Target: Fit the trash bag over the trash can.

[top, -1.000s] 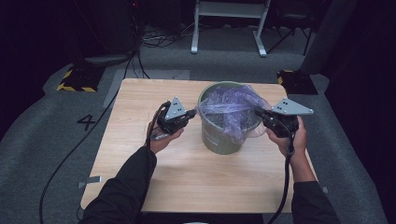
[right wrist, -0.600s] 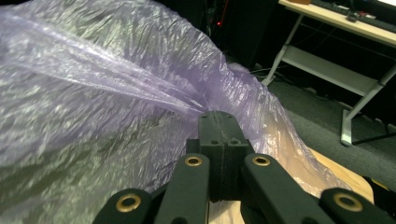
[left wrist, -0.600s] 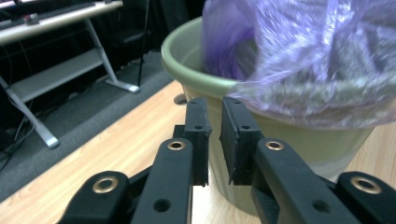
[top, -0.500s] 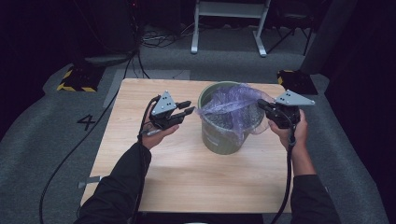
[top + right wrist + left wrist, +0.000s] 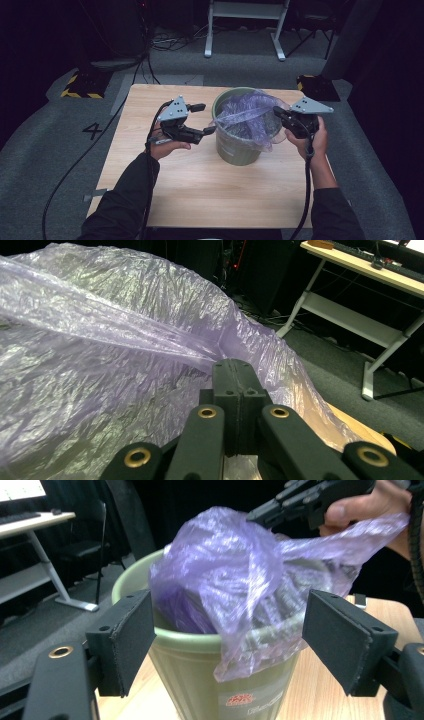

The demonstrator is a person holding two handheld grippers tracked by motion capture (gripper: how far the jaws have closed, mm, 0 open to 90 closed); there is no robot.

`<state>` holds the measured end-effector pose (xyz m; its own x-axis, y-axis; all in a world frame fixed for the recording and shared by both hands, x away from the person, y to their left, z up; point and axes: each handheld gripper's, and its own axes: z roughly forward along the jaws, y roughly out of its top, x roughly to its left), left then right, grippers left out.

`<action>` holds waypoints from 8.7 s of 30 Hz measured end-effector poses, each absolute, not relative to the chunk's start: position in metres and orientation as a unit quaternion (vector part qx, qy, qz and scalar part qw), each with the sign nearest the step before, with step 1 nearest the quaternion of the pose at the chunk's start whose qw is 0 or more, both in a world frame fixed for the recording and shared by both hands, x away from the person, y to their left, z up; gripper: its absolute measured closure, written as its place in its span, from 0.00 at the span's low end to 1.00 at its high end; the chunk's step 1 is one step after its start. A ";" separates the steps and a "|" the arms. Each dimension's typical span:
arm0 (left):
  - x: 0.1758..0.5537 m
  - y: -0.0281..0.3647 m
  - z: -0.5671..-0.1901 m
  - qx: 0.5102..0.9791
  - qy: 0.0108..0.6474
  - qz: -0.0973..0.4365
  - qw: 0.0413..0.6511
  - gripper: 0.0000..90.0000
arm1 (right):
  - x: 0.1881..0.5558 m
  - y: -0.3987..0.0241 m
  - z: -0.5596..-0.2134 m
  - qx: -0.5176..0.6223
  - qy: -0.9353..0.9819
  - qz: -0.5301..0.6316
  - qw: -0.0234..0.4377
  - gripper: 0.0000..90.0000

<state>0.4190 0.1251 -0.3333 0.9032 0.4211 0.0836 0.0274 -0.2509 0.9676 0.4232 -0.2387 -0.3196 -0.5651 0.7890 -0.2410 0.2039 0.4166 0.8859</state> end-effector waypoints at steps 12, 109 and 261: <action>0.439 0.095 -0.334 0.821 0.160 0.217 0.503 0.55 | 0.422 -0.225 -0.314 0.290 0.788 0.434 0.326 1.00; 0.500 0.111 -0.344 0.832 0.244 0.208 0.454 1.00 | 0.306 -0.281 -0.379 0.183 0.780 0.493 0.340 0.48; 0.420 0.085 -0.410 0.860 0.129 0.197 0.453 1.00 | 0.373 -0.261 -0.406 0.206 0.811 0.451 0.310 1.00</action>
